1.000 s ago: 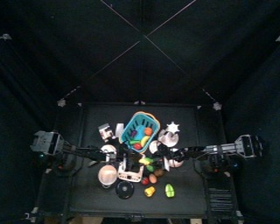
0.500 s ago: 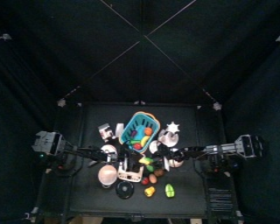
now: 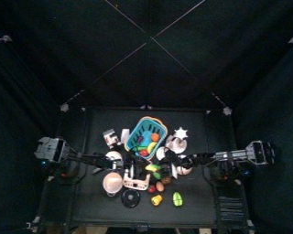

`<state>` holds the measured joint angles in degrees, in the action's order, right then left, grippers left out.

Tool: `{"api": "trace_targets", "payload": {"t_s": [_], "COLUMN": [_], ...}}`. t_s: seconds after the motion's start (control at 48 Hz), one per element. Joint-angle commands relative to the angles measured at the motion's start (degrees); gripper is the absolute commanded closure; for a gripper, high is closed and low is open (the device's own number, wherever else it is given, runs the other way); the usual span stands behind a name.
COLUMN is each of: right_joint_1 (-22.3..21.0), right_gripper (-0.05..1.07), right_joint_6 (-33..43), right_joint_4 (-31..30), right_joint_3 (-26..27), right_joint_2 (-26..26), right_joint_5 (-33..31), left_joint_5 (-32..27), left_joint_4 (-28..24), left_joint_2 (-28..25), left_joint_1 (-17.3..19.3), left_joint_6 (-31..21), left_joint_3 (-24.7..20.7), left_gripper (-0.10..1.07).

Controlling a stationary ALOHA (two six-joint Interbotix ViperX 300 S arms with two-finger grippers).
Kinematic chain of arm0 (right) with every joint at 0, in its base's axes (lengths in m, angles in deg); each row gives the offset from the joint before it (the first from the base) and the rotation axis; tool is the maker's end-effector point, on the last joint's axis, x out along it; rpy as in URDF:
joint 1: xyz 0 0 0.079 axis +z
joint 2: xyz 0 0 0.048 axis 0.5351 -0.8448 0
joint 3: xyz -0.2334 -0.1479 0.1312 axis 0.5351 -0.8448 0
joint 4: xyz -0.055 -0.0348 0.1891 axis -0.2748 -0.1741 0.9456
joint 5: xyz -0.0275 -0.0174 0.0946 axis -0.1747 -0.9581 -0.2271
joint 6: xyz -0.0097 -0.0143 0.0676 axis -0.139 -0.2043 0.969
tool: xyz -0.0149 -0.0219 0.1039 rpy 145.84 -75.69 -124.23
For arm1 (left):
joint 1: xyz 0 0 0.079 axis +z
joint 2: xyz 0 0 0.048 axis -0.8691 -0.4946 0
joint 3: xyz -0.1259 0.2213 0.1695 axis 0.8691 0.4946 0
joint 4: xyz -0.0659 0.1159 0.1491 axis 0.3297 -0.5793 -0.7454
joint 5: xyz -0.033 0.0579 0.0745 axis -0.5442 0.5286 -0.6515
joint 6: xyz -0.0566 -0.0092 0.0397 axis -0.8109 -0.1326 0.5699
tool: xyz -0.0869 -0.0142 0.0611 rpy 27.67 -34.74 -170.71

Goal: Regrasp corn

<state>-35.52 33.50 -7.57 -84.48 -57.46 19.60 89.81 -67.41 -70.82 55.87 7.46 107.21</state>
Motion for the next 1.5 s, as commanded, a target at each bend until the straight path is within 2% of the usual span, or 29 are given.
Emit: {"api": "trace_targets", "payload": {"t_s": [0.0,0.438,0.833,1.104,1.229,1.479], "right_joint_1": [-0.18,-0.53,-0.53,-0.09,-0.09,-0.18], "right_gripper": [0.40,0.40,0.40,0.38,0.35,0.20], "right_joint_6": [-0.09,-0.09,-0.09,0.00,0.00,0.00], "right_joint_4": [0.00,-0.88,-0.97,0.00,0.62,0.97], "right_joint_3": [1.14,1.67,1.67,0.79,0.62,0.44], "right_joint_2": [1.05,1.14,1.14,1.05,1.41,2.90], "right_joint_5": [0.26,0.18,0.18,0.26,0.26,0.26], "left_joint_5": [0.18,0.18,0.18,0.09,0.18,0.09], "left_joint_4": [0.09,0.09,0.18,-0.53,-2.90,-5.98], "left_joint_2": [0.35,0.35,0.35,0.35,0.35,0.26], "left_joint_1": [-0.09,-0.09,0.18,0.44,0.44,0.44], "left_joint_6": [0.00,0.00,0.09,0.70,0.70,0.70], "left_joint_3": [-1.41,-1.58,-1.32,-1.05,-0.79,-0.79], "left_gripper": [0.04,0.06,0.30,0.32,0.32,0.32]}}
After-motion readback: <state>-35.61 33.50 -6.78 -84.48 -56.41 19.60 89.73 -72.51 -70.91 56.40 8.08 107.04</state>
